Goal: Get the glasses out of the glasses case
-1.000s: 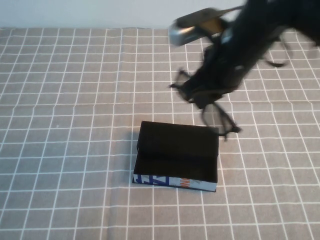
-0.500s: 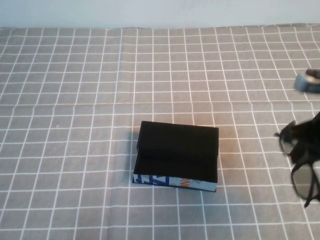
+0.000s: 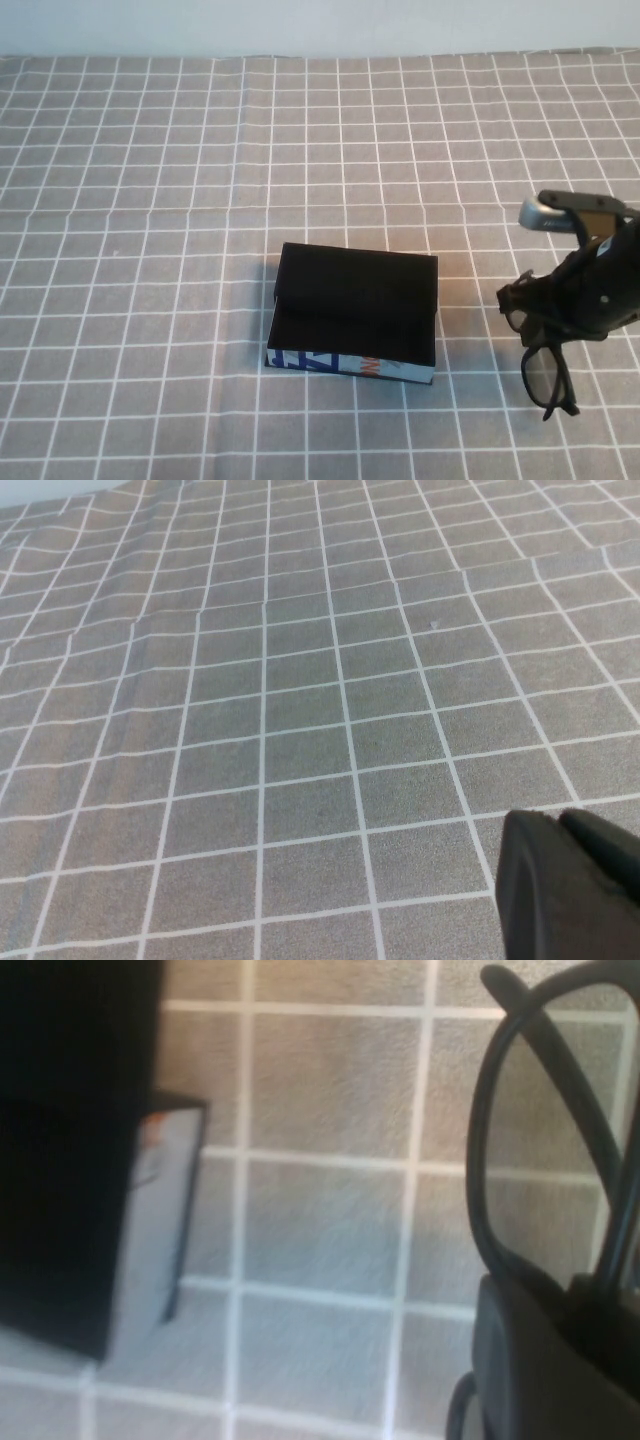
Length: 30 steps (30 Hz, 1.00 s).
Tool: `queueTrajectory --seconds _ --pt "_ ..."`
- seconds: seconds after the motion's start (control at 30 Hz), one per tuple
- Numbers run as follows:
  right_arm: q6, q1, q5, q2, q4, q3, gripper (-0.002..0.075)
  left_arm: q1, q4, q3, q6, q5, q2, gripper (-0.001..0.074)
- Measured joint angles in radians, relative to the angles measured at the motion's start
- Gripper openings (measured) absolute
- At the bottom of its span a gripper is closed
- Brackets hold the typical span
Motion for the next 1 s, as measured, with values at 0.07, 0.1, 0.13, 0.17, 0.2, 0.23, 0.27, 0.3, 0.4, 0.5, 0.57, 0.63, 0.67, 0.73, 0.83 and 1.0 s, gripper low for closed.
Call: queueTrajectory --seconds 0.07,0.1,0.13,0.17,0.2,0.23,0.27,0.3,0.4,0.5,0.57,0.63,0.67,0.73,0.83,1.0 --pt "0.000 0.000 -0.021 0.034 -0.008 0.000 0.0057 0.000 0.000 0.000 0.000 0.000 0.000 -0.0004" --pt "0.000 0.000 -0.030 0.050 -0.013 0.000 0.0057 0.000 0.000 0.000 0.000 0.000 0.000 -0.0004" --pt "0.000 0.000 -0.035 0.062 -0.015 0.000 0.0057 0.000 0.000 0.000 0.000 0.000 0.000 -0.0004" --pt "0.000 0.000 -0.041 0.068 -0.017 0.000 0.0057 0.000 0.000 0.000 0.000 0.000 0.000 -0.0004" --pt "-0.002 0.000 -0.044 0.076 -0.017 0.000 0.0057 0.000 0.000 0.000 0.000 0.000 0.000 -0.0004" --pt "-0.012 0.000 -0.048 0.078 -0.017 0.000 0.0061 0.000 0.000 0.000 0.000 0.000 0.000 -0.0004" --pt "-0.020 0.000 -0.048 0.080 -0.017 0.000 0.0071 0.000 0.000 0.000 0.000 0.000 0.000 -0.0004" --pt "-0.027 0.000 -0.050 0.080 -0.017 0.000 0.0095 0.000 0.000 0.000 0.000 0.000 0.000 -0.0004" --pt "-0.038 0.000 -0.040 0.080 -0.014 -0.012 0.0221 0.000 0.000 0.000 0.000 0.000 0.000 -0.0004" --pt "-0.041 0.000 -0.011 0.062 -0.001 -0.033 0.0344 0.000 0.000 0.000 0.000 0.000 0.000 -0.0004" --pt "-0.042 0.000 -0.002 0.013 0.002 -0.036 0.0368 0.000 0.000 0.000 0.000 0.000 0.000 -0.0005" --pt "-0.043 0.000 0.004 -0.058 0.002 -0.038 0.0365 0.000 0.000 0.000 0.000 0.000 0.000 -0.0005" --pt "-0.043 0.000 0.006 -0.104 0.002 -0.040 0.0355 0.000 0.000 0.000 0.000 0.000 0.000 -0.0004" --pt "-0.043 0.000 0.008 -0.205 0.002 -0.041 0.0326 0.000 0.000 0.000 0.000 0.000 0.000 -0.0004" --pt "-0.045 0.000 -0.010 -0.355 0.014 -0.036 0.0251 0.000 0.000 0.000 0.000 0.000 0.000 -0.0004" --pt "-0.120 0.000 -0.128 -0.618 0.103 0.068 0.0071 0.000 0.000 0.000 0.000 0.000 0.000 -0.0004"
